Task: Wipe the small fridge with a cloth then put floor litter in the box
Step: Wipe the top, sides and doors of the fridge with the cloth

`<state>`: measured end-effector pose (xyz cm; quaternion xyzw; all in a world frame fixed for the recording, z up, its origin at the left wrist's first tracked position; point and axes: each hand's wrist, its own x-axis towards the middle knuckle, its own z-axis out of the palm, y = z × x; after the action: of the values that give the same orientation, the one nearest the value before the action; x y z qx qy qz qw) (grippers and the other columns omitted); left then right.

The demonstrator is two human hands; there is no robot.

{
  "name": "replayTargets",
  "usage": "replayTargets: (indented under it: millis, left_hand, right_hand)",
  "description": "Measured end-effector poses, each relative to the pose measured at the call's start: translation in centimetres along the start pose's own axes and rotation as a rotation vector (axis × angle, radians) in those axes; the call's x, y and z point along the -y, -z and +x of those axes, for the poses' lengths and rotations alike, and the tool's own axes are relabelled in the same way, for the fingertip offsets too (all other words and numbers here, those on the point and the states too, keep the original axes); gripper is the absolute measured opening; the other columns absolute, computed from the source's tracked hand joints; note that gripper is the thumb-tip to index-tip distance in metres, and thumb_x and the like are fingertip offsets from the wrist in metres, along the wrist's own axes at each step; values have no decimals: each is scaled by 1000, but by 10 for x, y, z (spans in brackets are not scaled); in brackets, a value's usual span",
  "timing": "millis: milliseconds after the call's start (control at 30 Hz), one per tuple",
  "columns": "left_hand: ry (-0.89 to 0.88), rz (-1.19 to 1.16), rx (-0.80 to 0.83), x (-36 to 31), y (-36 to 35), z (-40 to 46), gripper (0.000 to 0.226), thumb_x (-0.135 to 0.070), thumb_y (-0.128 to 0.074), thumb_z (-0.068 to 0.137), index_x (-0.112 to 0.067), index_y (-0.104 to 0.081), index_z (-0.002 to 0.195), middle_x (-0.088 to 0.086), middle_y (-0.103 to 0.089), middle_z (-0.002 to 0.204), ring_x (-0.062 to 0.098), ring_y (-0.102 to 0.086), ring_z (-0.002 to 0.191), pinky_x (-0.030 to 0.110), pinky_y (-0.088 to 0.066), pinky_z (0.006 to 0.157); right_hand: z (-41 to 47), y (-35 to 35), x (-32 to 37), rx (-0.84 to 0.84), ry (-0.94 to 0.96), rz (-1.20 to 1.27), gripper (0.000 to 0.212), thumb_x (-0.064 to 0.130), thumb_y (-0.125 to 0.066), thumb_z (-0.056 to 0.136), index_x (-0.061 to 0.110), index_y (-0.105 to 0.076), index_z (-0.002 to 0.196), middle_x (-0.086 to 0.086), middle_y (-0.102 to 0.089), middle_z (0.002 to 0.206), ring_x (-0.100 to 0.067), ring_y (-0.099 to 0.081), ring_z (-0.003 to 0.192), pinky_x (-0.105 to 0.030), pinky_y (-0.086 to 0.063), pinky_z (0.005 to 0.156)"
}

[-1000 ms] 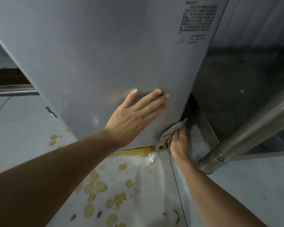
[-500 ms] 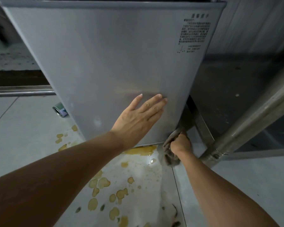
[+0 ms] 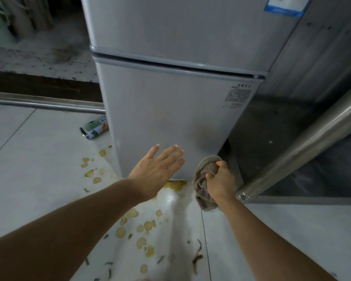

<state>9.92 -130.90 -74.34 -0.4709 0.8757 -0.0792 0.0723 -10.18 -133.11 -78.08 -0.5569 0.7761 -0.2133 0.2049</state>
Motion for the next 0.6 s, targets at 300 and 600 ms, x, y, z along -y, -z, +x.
replayTargets:
  millis: [300, 600]
  left_hand:
    - [59, -256, 64, 25, 124, -59, 80, 3, -48, 82, -17, -9, 150, 5, -4, 159, 22, -1, 147, 46, -2, 116]
    - [92, -334, 54, 75, 293, -87, 86, 0, -52, 80, -20, -6, 150, 2, -1, 160, 20, 1, 147, 43, -1, 116]
  right_hand:
    - [-58, 102, 103, 29, -85, 21, 34, 10, -55, 91, 6, -46, 123, -15, -60, 119, -31, -58, 107, -33, -45, 82]
    - [-99, 243, 217, 59, -122, 20, 36, 10, -58, 89, 9, -48, 123, -15, -58, 124, -32, -54, 115, -34, -43, 92]
